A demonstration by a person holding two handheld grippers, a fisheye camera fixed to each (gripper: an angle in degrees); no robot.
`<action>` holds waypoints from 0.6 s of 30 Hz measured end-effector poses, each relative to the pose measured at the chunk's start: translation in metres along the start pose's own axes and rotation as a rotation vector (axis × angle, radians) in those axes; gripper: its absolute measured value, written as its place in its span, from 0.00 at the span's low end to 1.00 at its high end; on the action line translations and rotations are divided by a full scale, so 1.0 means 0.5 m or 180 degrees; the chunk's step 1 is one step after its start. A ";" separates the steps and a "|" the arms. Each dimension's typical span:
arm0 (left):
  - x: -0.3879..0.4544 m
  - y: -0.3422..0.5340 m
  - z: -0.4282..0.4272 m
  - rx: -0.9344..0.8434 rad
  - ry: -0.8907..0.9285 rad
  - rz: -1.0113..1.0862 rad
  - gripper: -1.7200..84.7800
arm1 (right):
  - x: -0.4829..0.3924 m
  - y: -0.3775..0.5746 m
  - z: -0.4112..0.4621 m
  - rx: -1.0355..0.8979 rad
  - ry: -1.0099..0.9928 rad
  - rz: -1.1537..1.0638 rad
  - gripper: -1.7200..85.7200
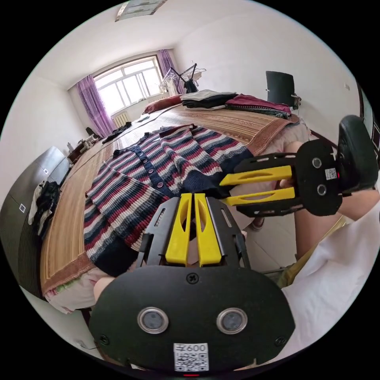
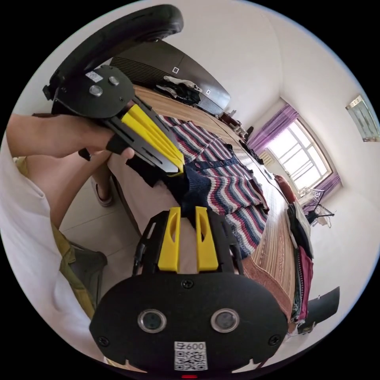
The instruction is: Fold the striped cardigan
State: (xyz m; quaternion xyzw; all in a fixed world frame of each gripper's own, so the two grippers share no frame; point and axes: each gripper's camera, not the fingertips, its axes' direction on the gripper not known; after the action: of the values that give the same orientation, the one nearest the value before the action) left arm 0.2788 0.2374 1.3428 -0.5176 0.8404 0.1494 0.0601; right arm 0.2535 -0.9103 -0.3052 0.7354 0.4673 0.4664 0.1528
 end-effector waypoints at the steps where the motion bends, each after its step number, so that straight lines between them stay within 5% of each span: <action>1: 0.006 -0.005 -0.006 -0.0005 -0.0062 0.0074 0.03 | 0.007 -0.003 -0.012 0.0046 -0.0131 0.0001 0.02; 6: 0.114 -0.033 -0.050 -0.0209 -0.0899 0.1540 0.04 | 0.043 -0.014 -0.079 0.0109 -0.0175 -0.0047 0.01; 18: 0.293 -0.038 -0.035 -0.0452 -0.0820 0.2375 0.04 | 0.018 -0.027 -0.098 -0.0332 -0.0369 -0.0503 0.01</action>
State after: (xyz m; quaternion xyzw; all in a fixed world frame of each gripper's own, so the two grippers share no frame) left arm 0.2298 0.0991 1.3182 -0.1568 0.9438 0.2823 0.0707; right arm 0.2065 -0.9062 -0.2840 0.7130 0.4894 0.4333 0.2539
